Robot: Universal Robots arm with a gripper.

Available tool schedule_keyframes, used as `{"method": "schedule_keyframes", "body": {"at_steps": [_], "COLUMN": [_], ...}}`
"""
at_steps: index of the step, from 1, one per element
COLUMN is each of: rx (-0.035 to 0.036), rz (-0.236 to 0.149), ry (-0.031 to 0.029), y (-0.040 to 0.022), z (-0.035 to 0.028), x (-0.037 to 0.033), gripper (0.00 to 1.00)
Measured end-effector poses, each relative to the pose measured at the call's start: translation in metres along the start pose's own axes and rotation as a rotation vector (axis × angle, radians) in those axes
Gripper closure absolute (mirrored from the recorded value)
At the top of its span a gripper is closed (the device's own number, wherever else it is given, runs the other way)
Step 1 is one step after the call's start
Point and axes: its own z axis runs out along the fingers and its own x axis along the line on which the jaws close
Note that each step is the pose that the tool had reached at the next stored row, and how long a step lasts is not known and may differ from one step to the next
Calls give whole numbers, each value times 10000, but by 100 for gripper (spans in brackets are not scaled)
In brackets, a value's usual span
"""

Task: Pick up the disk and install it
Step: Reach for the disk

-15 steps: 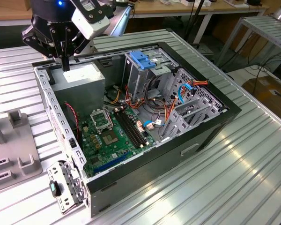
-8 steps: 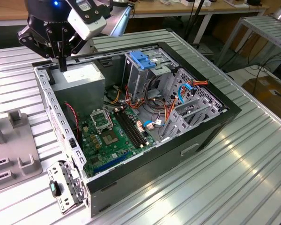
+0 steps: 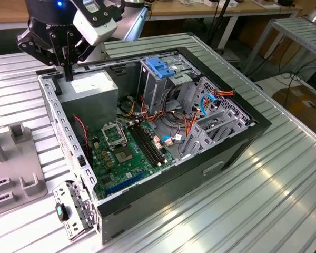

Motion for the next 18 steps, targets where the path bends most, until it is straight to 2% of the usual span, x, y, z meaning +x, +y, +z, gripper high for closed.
{"method": "schedule_keyframes", "body": {"at_steps": [15, 18], "rx": [0, 0], "rz": [1, 0], "ry": [-1, 0], "y": [-1, -4], "z": [1, 1], "x": [12, 55], "gripper": [89, 89]}}
